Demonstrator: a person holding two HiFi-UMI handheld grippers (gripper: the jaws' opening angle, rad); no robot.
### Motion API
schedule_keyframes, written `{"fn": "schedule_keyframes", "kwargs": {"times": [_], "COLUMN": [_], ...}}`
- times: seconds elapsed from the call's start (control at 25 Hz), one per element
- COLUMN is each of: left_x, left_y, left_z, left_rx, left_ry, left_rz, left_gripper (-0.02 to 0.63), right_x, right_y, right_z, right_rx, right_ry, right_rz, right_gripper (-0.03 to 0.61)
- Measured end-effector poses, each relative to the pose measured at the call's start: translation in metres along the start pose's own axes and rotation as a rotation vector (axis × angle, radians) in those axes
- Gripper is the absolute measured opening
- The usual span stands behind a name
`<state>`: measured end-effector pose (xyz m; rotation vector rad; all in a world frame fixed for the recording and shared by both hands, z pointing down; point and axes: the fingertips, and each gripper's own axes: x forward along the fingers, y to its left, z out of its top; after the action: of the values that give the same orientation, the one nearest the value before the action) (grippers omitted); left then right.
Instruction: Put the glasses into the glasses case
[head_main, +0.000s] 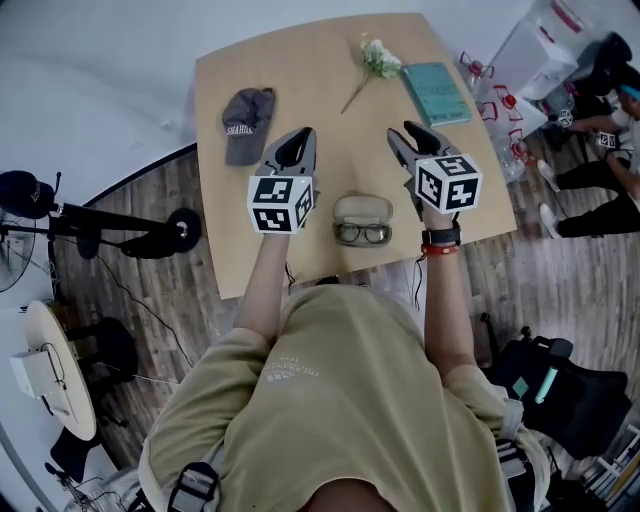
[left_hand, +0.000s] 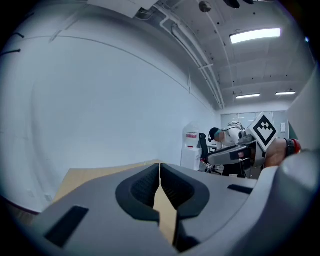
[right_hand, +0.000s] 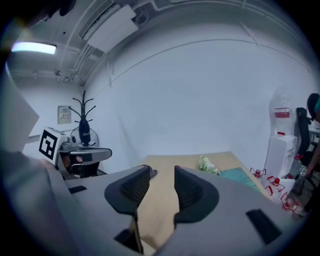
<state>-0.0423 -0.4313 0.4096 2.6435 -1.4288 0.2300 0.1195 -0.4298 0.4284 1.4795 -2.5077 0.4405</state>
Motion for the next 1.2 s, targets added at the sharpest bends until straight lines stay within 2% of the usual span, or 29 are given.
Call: {"fn": "schedule_keyframes", "kwargs": {"times": [0.2, 0.48, 0.6, 1.0, 1.2], "left_x": [0.011, 0.021, 0.023, 0.036, 0.040], "left_y": [-0.001, -0.008, -0.012, -0.016, -0.015], "left_z": [0.044, 0.068, 0.067, 0.060, 0.060], "left_rx": [0.066, 0.073, 0.065, 0.057, -0.018], "left_ry": [-0.071, -0.115, -0.119, -0.110, -0.119], "left_rz": [0.019, 0.023, 0.017, 0.001, -0.036], "left_gripper": [0.028, 0.028, 0.028, 0.028, 0.028], "right_x": [-0.005, -0.023, -0.024, -0.014, -0.009], "right_y": [-0.013, -0.021, -0.021, -0.023, -0.018], "right_z": [0.038, 0.076, 0.078, 0.075, 0.075], "right_rx": [0.030, 0.017, 0.008, -0.010, -0.001], "right_ry": [-0.096, -0.197, -0.196, -0.169, -0.164], "right_rz": [-0.058, -0.128, -0.135, -0.150, -0.117], "right_gripper": [0.139, 0.051, 0.019, 0.015, 0.015]}}
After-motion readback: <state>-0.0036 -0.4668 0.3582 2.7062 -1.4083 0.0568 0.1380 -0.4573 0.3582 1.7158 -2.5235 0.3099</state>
